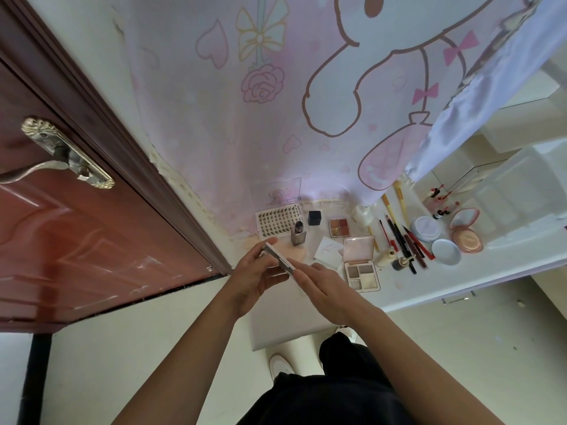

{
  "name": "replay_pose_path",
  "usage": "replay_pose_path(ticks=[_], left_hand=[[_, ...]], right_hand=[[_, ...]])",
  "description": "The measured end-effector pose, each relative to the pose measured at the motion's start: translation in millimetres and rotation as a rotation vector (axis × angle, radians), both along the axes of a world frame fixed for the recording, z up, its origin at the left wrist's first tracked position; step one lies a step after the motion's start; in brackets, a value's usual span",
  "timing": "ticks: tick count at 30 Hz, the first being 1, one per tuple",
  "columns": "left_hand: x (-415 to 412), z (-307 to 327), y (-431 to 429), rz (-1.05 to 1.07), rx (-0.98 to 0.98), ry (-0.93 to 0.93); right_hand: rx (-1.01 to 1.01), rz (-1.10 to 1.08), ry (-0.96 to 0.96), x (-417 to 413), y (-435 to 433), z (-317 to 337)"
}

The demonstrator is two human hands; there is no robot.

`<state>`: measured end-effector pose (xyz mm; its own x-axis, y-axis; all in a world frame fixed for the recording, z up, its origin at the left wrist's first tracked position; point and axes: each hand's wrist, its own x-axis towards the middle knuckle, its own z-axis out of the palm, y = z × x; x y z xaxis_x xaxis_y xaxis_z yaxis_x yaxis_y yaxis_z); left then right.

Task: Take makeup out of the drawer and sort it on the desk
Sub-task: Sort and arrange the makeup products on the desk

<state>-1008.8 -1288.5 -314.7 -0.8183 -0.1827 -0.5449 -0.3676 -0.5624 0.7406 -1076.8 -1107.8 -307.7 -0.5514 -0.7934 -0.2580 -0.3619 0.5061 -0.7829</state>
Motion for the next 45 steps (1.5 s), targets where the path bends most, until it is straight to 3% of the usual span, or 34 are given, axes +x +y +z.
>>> replay_pose_path(ticks=[11, 17, 23, 27, 34, 40, 45], left_hand=[[-10.4, 14.4, -7.5, -0.127, 0.029, -0.007], [-14.4, 20.5, -5.1, -0.200, -0.142, -0.080], [-13.4, 20.1, -1.0, -0.278, -0.164, -0.048], [-11.7, 19.3, 1.4, -0.305, -0.177, -0.060], [-10.7, 16.6, 3.1, -0.329, -0.166, -0.082], [-4.3, 12.5, 1.2, -0.321, -0.084, -0.048], [-3.7, 2.4, -6.6, -0.217, 0.028, -0.075]], right_hand=[[0.034, 0.123, 0.105, -16.0, -0.9, 18.0], [0.002, 0.052, 0.034, -27.7, -7.1, 23.4], [0.019, -0.024, -0.055, -32.4, -10.0, 30.4], [0.050, -0.025, 0.038, -23.2, -12.4, 31.5], [0.047, 0.028, 0.153, -19.6, -11.2, 23.3], [-0.081, -0.119, -0.036, -31.4, -1.9, 13.8], [-0.131, -0.214, -0.021, -39.7, -0.5, 3.4]])
